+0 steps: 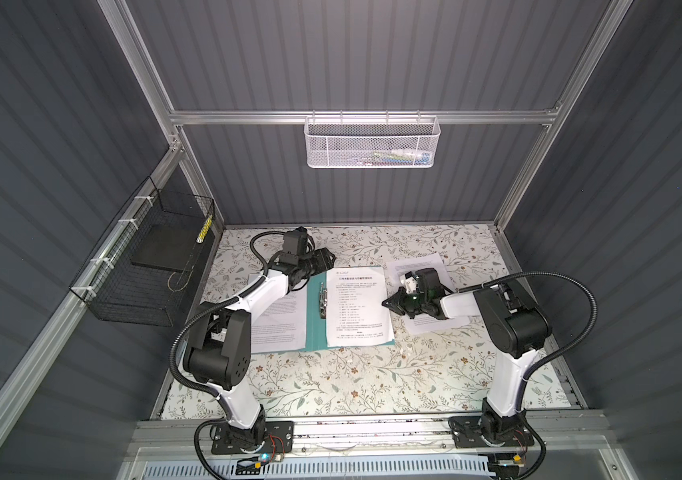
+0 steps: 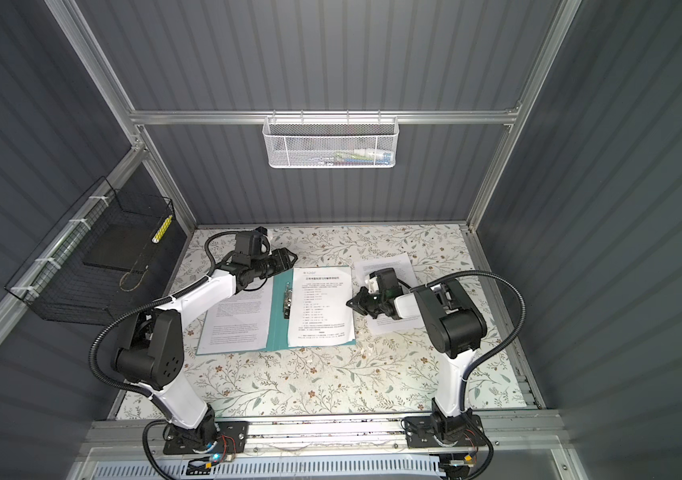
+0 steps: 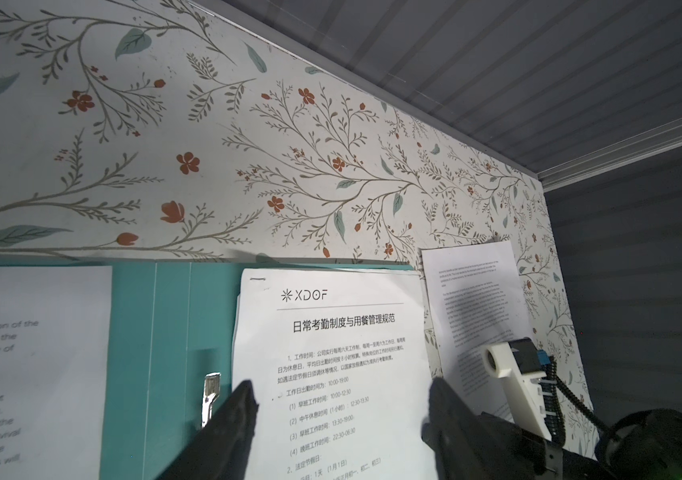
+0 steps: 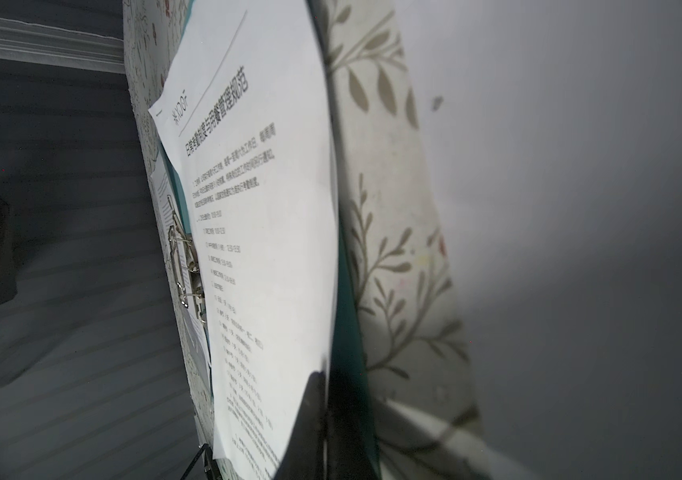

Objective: Put the files into the folder

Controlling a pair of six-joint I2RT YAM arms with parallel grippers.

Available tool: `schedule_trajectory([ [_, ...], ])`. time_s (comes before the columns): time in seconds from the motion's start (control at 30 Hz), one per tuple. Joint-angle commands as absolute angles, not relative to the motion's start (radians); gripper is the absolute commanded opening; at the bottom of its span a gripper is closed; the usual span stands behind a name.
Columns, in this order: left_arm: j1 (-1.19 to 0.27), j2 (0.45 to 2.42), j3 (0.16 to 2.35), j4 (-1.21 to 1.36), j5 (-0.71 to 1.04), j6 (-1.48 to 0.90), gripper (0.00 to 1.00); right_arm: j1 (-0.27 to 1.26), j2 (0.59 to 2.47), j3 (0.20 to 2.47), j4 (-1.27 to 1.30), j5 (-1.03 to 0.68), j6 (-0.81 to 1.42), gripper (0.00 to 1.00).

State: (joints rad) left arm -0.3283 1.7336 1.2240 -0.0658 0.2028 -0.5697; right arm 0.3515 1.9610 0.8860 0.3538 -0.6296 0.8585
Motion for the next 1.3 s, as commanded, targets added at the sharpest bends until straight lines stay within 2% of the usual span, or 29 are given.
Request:
schedule_trajectory([
  [0.0, -0.337, 1.753, 1.260, -0.076, 0.215, -0.576, 0.67, 0.356, 1.990, 0.910, 0.329, -0.639, 0.843, 0.00],
  [0.47, -0.341, 1.768, 1.264, -0.077, 0.218, -0.574, 0.67, 0.381, 1.974, 0.964, 0.265, -0.651, 0.824, 0.01],
  [0.67, -0.339, 1.774, 1.268, -0.077, 0.212, -0.568, 0.73, 0.383, 1.876, 0.965, 0.169, -0.599, 0.834, 0.46],
  [0.73, -0.342, 1.775, 1.268, -0.072, 0.208, -0.568, 0.74, 0.383, 1.810, 0.962, 0.117, -0.552, 0.819, 0.52],
  [0.87, -0.366, 1.817, 1.304, -0.051, 0.212, -0.554, 0.75, 0.349, 1.652, 0.967, -0.006, -0.464, 0.772, 0.53],
  [1.03, -0.465, 2.001, 1.489, -0.055, 0.211, -0.516, 0.74, 0.245, 1.554, 1.013, -0.171, -0.360, 0.684, 0.54],
  [1.27, -0.548, 2.300, 1.784, -0.046, 0.248, -0.549, 0.71, 0.073, 1.527, 0.960, -0.177, -0.397, 0.655, 0.53],
])
